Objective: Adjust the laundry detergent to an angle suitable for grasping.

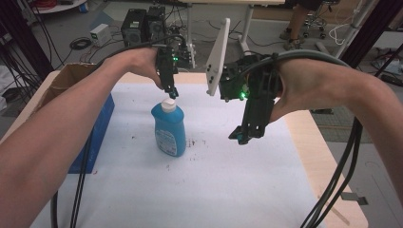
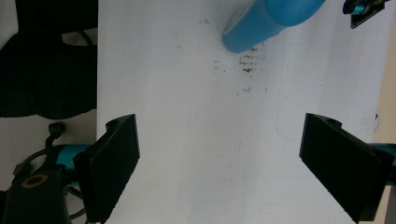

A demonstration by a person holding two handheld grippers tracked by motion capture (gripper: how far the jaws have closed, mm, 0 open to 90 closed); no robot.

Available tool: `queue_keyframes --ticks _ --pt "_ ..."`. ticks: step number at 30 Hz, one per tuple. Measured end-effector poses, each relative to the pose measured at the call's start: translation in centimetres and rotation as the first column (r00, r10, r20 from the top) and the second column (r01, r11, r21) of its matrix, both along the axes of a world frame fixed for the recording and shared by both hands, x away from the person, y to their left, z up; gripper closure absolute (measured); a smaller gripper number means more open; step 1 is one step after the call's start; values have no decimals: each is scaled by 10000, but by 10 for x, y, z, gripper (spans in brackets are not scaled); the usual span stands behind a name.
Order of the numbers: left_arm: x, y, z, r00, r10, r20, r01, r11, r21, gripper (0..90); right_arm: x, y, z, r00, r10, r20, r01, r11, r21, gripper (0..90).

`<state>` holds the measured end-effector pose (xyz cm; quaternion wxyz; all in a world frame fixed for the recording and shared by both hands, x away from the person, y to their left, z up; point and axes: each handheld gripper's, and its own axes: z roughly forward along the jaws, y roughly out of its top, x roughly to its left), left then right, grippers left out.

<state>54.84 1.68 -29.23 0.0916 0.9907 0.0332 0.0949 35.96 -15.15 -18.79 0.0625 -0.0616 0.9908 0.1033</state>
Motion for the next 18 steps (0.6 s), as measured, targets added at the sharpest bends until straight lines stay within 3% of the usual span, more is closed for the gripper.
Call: queue_keyframes --ticks 18 --pt "-5 8 1 9998 181 100 -181 9998 -4 129 0 0 -3 9997 258 -22 -258 9996 -101 113"
